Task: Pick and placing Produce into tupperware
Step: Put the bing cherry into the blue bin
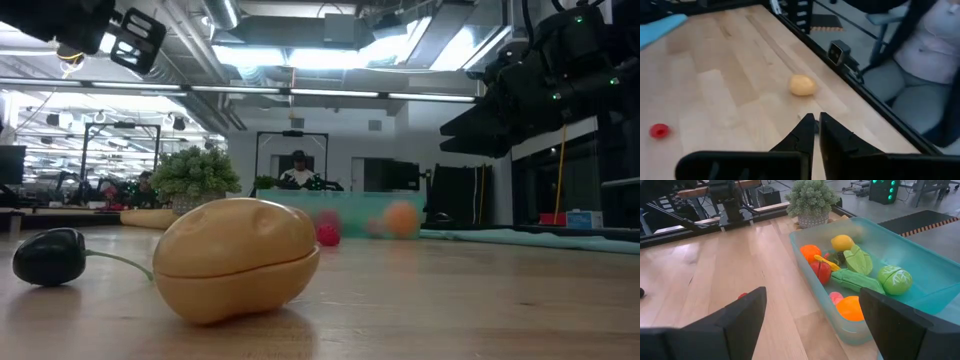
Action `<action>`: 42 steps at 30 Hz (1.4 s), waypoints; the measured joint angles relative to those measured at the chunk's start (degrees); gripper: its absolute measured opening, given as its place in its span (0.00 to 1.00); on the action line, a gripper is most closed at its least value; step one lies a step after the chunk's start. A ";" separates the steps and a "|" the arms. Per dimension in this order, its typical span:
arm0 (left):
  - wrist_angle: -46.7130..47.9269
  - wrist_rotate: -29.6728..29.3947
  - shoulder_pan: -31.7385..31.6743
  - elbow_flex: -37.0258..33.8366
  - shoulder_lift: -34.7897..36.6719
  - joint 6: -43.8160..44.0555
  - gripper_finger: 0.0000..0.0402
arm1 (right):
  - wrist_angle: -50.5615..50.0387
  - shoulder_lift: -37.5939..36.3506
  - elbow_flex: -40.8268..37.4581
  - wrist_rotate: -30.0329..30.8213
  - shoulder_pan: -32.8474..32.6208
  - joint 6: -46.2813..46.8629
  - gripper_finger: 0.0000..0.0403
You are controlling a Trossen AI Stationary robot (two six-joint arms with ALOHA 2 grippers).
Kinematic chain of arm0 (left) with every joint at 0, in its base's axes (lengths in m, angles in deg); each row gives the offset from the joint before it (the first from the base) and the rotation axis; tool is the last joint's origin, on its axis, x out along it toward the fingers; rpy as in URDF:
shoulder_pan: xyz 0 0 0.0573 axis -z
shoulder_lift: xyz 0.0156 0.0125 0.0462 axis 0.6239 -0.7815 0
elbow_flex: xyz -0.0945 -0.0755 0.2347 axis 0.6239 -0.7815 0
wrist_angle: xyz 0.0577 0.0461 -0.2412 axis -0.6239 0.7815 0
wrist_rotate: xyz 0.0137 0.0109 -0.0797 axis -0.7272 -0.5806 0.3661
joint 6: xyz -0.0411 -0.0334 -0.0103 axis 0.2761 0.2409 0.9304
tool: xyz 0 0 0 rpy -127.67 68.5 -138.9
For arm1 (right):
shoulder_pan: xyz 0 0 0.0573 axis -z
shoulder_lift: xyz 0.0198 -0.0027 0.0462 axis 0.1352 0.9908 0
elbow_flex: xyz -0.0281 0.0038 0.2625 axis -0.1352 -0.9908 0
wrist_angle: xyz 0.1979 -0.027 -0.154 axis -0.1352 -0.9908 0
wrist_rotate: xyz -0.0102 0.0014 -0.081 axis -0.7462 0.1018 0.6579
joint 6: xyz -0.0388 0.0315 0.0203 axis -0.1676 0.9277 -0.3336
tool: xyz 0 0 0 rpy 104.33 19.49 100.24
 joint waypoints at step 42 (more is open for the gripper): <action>17.81 -10.79 9.96 28.17 -33.16 18.08 0.05 | -0.51 0.02 0.00 -0.02 0.00 2.98 0.79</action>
